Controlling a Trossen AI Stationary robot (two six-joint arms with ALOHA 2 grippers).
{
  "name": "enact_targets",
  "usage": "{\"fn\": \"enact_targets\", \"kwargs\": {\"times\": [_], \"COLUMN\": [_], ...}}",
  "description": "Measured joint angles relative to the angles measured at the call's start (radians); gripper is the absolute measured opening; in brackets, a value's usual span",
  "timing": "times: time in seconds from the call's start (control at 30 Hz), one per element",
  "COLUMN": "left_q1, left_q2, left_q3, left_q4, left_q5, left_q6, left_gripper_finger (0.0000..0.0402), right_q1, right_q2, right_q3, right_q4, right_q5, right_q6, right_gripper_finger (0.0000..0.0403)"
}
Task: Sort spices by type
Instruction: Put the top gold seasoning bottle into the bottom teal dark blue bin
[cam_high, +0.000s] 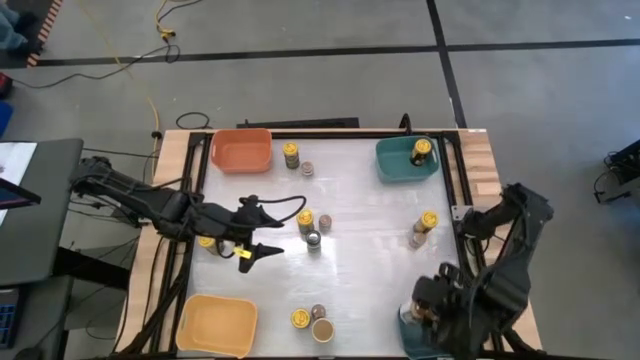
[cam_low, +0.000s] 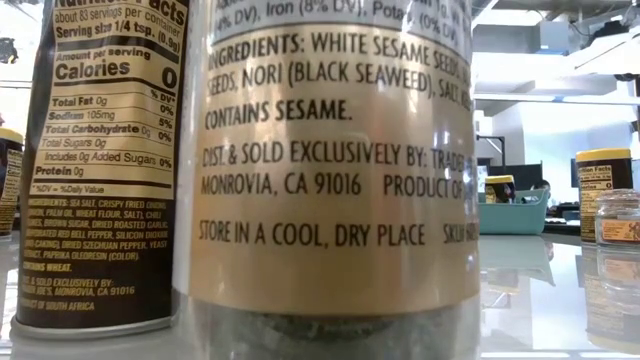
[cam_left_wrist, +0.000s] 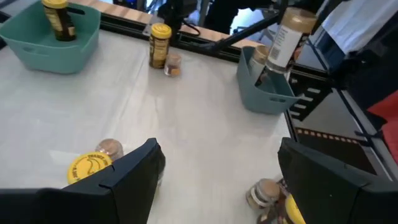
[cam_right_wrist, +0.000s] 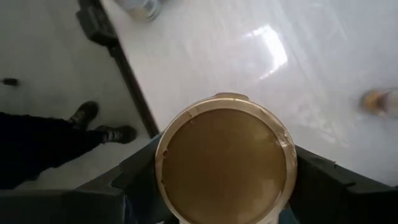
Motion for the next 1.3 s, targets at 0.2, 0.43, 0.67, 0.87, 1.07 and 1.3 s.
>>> {"fn": "enact_targets", "kwargs": {"times": [0.2, 0.43, 0.67, 0.87, 1.07, 1.3], "left_q1": [-0.009, -0.012, -0.012, -0.012, -0.012, -0.012], "left_q2": [0.0, 0.001, 0.001, 0.001, 0.001, 0.001], "left_q3": [0.0, 0.0, 0.0, 0.0, 0.0, 0.0], "left_q4": [0.005, 0.009, 0.026, 0.025, 0.025, 0.024], "left_q5": [0.001, 0.002, 0.001, 0.001, 0.001, 0.001], "left_q6": [-0.004, -0.011, -0.012, -0.012, -0.012, -0.011], "left_gripper_finger": [0.031, 0.031, 0.031, 0.031, 0.031, 0.031], "right_q1": [0.062, 0.086, 0.091, 0.096, 0.094, 0.093], "right_q2": [0.069, 0.127, 0.097, 0.09, 0.09, 0.09], "right_q3": [0.0, -0.005, -0.146, -0.24, -0.318, -0.381], "right_q4": [0.003, 0.004, 0.124, 0.216, 0.278, 0.332], "right_q5": [-0.008, -0.031, -0.031, -0.031, -0.034, -0.035], "right_q6": [0.063, 0.063, 0.075, 0.078, 0.085, 0.114], "right_gripper_finger": [0.0296, 0.0296, 0.0296, 0.0296, 0.0296, 0.0296]}}
